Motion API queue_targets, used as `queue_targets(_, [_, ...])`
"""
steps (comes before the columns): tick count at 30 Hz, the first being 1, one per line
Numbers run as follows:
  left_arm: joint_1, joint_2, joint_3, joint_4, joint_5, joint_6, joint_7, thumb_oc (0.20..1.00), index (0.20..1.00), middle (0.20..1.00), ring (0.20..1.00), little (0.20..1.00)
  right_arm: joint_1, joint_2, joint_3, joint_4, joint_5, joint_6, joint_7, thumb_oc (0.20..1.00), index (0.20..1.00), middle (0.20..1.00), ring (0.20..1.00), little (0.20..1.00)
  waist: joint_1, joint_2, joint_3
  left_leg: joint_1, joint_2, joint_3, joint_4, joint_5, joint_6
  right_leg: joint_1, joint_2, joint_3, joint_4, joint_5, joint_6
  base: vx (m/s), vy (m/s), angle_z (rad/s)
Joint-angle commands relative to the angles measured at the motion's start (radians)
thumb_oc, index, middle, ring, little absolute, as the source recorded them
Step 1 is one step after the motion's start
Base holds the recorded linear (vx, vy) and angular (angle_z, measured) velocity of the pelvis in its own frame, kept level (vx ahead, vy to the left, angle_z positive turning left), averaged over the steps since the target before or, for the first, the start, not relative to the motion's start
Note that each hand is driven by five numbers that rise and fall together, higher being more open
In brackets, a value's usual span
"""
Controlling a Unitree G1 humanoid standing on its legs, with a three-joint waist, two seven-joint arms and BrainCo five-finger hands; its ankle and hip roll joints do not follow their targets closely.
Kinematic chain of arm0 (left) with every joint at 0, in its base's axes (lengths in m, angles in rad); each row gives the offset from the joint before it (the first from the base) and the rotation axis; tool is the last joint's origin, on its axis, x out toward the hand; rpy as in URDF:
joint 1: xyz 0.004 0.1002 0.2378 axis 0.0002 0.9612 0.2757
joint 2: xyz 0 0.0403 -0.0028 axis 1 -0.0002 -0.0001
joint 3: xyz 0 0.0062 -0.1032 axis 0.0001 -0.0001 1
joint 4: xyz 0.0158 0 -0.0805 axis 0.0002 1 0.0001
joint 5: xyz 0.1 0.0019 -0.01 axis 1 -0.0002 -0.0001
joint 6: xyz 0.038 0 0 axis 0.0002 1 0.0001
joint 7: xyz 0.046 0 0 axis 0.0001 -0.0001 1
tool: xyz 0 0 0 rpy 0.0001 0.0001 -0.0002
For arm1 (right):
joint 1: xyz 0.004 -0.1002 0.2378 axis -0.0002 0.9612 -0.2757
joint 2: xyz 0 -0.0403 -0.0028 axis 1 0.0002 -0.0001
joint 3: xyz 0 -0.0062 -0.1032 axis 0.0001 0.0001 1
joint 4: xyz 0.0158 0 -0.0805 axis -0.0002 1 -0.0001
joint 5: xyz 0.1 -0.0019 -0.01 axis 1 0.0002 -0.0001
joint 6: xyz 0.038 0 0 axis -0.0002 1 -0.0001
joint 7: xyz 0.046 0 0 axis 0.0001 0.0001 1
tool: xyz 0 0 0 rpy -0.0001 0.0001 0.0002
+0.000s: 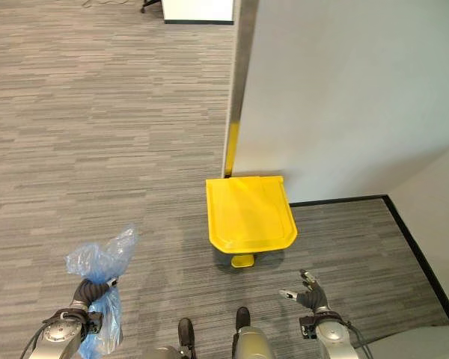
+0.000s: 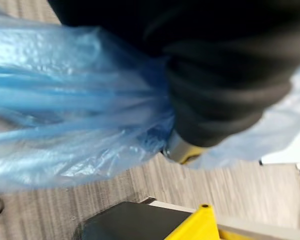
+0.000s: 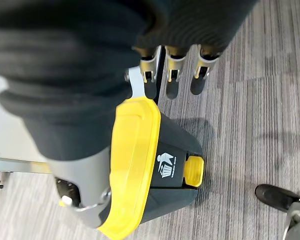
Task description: Gather garbage on tea table into small bin, then transfer packed bag to large trash can.
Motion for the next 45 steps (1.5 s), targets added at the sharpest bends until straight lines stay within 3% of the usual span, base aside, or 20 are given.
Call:
queue_targets(1, [-0.020, 0.008, 0.019, -0.059, -0.042, -0.043, -0.006, 0.200, 0.200, 0.200, 0.200, 0.200, -0.032, -0.043, -0.019, -0.007, 0.020, -0.025, -0.012, 1.000, 1.000, 1.000, 1.000, 1.000, 0.005, -0.003, -0.014, -0.019, 0.045, -0.100, 0.147, -0.152, -0.057, 0.088, 0.032, -0.027, -0.105, -0.032, 0.009, 0.11, -0.058, 0.03])
queue_targets(10, [-0.016, 0.012, 0.020, -0.066, -0.037, -0.038, -0.009, 0.200, 0.200, 0.200, 0.200, 0.200, -0.039, -0.042, -0.022, -0.025, 0.017, -0.022, -0.012, 1.000, 1.000, 1.000, 1.000, 1.000, 0.007, -0.008, -0.021, -0.021, 0.031, -0.108, 0.159, -0.179, -0.044, 0.112, 0.012, -0.024, -0.136, -0.024, 0.024, 0.07, 0.056, 0.01])
queue_targets(13, [-0.024, 0.023, 0.021, -0.067, -0.032, -0.038, -0.004, 0.200, 0.200, 0.200, 0.200, 0.200, -0.055, -0.035, -0.020, -0.029, 0.017, -0.019, -0.014, 1.000, 1.000, 1.000, 1.000, 1.000, 0.011, -0.012, -0.009, -0.036, 0.003, -0.123, 0.183, -0.204, -0.023, 0.078, 0.001, 0.007, -0.086, -0.019, 0.043, 0.02, 0.225, -0.16])
queue_targets(14, [-0.031, 0.039, 0.031, -0.065, -0.027, -0.037, 0.002, 0.200, 0.200, 0.200, 0.200, 0.200, -0.068, -0.022, -0.014, -0.028, 0.019, -0.023, -0.009, 1.000, 1.000, 1.000, 1.000, 1.000, 0.014, -0.004, 0.010, -0.032, -0.016, -0.126, 0.192, -0.222, 0.001, 0.017, -0.009, 0.021, 0.036, -0.009, 0.065, 0.02, 0.174, -0.12])
queue_targets(15, [-0.031, 0.039, 0.031, -0.065, -0.027, -0.037, 0.002, 0.200, 0.200, 0.200, 0.200, 0.200, -0.068, -0.022, -0.014, -0.028, 0.019, -0.023, -0.009, 1.000, 1.000, 1.000, 1.000, 1.000, 0.014, -0.004, 0.010, -0.033, -0.016, -0.126, 0.192, -0.222, 0.001, 0.016, -0.010, 0.022, 0.037, -0.010, 0.065, 0.20, 0.319, -0.52])
queue_targets(16, [-0.019, 0.038, 0.049, -0.063, -0.029, -0.038, 0.013, 0.200, 0.200, 0.200, 0.200, 0.200, -0.073, -0.019, -0.008, -0.037, 0.020, -0.023, -0.010, 1.000, 1.000, 1.000, 1.000, 1.000, 0.016, 0.008, 0.028, 0.041, -0.030, -0.100, 0.162, -0.250, 0.011, -0.090, -0.033, -0.054, 0.090, 0.039, 0.067, 0.18, 0.145, -0.55])
queue_targets(17, [-0.019, 0.038, 0.049, -0.063, -0.029, -0.038, 0.013, 0.200, 0.200, 0.200, 0.200, 0.200, -0.073, -0.019, -0.007, -0.037, 0.020, -0.022, -0.010, 1.000, 1.000, 1.000, 1.000, 1.000, 0.014, 0.010, 0.030, 0.045, -0.029, -0.102, 0.160, -0.251, 0.011, -0.086, -0.032, -0.056, 0.090, 0.037, 0.067, 0.25, 0.165, -0.85])
queue_targets(21, [-0.018, 0.038, 0.054, -0.060, -0.035, -0.040, 0.014, 0.200, 0.200, 0.200, 0.200, 0.200, -0.080, -0.032, -0.011, -0.046, 0.021, -0.022, -0.014, 1.000, 1.000, 1.000, 1.000, 1.000, -0.003, 0.010, 0.043, 0.100, -0.056, -0.101, 0.143, -0.278, 0.013, -0.141, -0.034, -0.115, -0.048, 0.083, 0.076, 0.21, 0.009, 0.00])
queue_targets(22, [-0.042, 0.037, 0.050, -0.043, -0.036, -0.045, 0.013, 0.200, 0.200, 0.200, 0.200, 0.200, -0.073, -0.038, -0.025, -0.042, 0.024, -0.021, -0.021, 1.000, 1.000, 1.000, 1.000, 1.000, -0.027, 0.013, 0.057, 0.132, -0.061, -0.131, 0.162, -0.315, 0.001, -0.175, -0.016, -0.155, -0.168, 0.103, 0.088, 0.34, -0.062, 0.24])
queue_targets(26, [-0.071, 0.033, 0.035, -0.043, -0.037, -0.048, 0.015, 0.200, 0.200, 0.200, 0.200, 0.200, -0.044, -0.043, -0.051, -0.037, 0.043, -0.023, -0.030, 1.000, 1.000, 1.000, 1.000, 1.000, -0.055, 0.006, 0.059, 0.154, -0.075, -0.197, 0.197, -0.374, -0.020, -0.208, -0.015, -0.082, -0.187, 0.141, 0.088, 0.30, -0.111, 0.48])
queue_targets(27, [-0.071, 0.033, 0.034, -0.043, -0.037, -0.048, 0.015, 0.200, 0.200, 0.200, 0.200, 0.200, -0.044, -0.044, -0.052, -0.037, 0.043, -0.023, -0.030, 1.000, 1.000, 1.000, 1.000, 1.000, -0.057, 0.008, 0.059, 0.153, -0.074, -0.199, 0.200, -0.376, -0.020, -0.207, -0.015, -0.084, -0.188, 0.141, 0.088, 0.44, -0.272, 0.89])
queue_targets(28, [-0.081, 0.035, 0.021, -0.036, -0.041, -0.047, 0.009, 0.200, 0.200, 0.200, 0.200, 0.200, -0.027, -0.046, -0.075, -0.030, 0.061, -0.025, -0.031, 1.000, 1.000, 1.000, 1.000, 1.000, -0.078, 0.004, 0.044, 0.186, -0.037, -0.221, 0.222, -0.418, -0.050, -0.239, -0.040, -0.084, -0.114, 0.178, 0.074, 0.43, -0.285, 0.87])
queue_targets(31, [-0.077, 0.021, 0.020, -0.028, -0.053, -0.050, 0.014, 0.200, 0.200, 0.200, 0.200, 0.200, -0.027, -0.053, -0.103, -0.037, 0.091, -0.034, -0.047, 1.000, 1.000, 1.000, 1.000, 1.000, -0.095, 0.018, 0.032, 0.190, 0.008, -0.214, 0.218, -0.399, -0.069, -0.243, -0.045, -0.135, -0.061, 0.154, 0.067, 0.27, -0.189, 0.58])
queue_targets(33, [-0.097, 0.014, 0.022, -0.019, -0.071, -0.063, 0.025, 0.200, 0.200, 0.200, 0.200, 0.200, -0.046, -0.056, -0.134, -0.029, 0.133, -0.052, -0.065, 1.000, 1.000, 1.000, 1.000, 1.000, -0.112, 0.041, 0.016, 0.212, 0.031, -0.199, 0.145, -0.388, -0.069, -0.279, -0.032, -0.156, -0.048, 0.154, 0.071, 0.05, -0.029, 0.15])
queue_targets(41, [-0.094, 0.002, 0.007, -0.049, -0.052, -0.063, -0.014, 0.200, 0.200, 0.200, 0.200, 0.200, -0.135, -0.036, -0.013, -0.052, 0.141, -0.039, 0.003, 1.000, 1.000, 1.000, 1.000, 1.000, -0.070, 0.049, 0.013, 0.255, -0.008, -0.183, 0.067, -0.395, -0.039, -0.294, -0.035, -0.157, -0.084, 0.204, 0.101, -0.03, 0.043, -0.15])
queue_targets(45, [-0.129, -0.013, -0.059, -0.081, -0.062, -0.081, -0.030, 0.200, 0.200, 0.200, 0.200, 0.200, -0.301, 0.008, 0.150, -0.095, 0.156, -0.055, 0.039, 1.000, 1.000, 1.000, 1.000, 1.000, -0.034, 0.059, 0.022, 0.264, -0.030, -0.204, 0.073, -0.407, -0.024, -0.282, -0.052, -0.155, -0.112, 0.221, 0.093, 0.01, 0.045, 0.01])
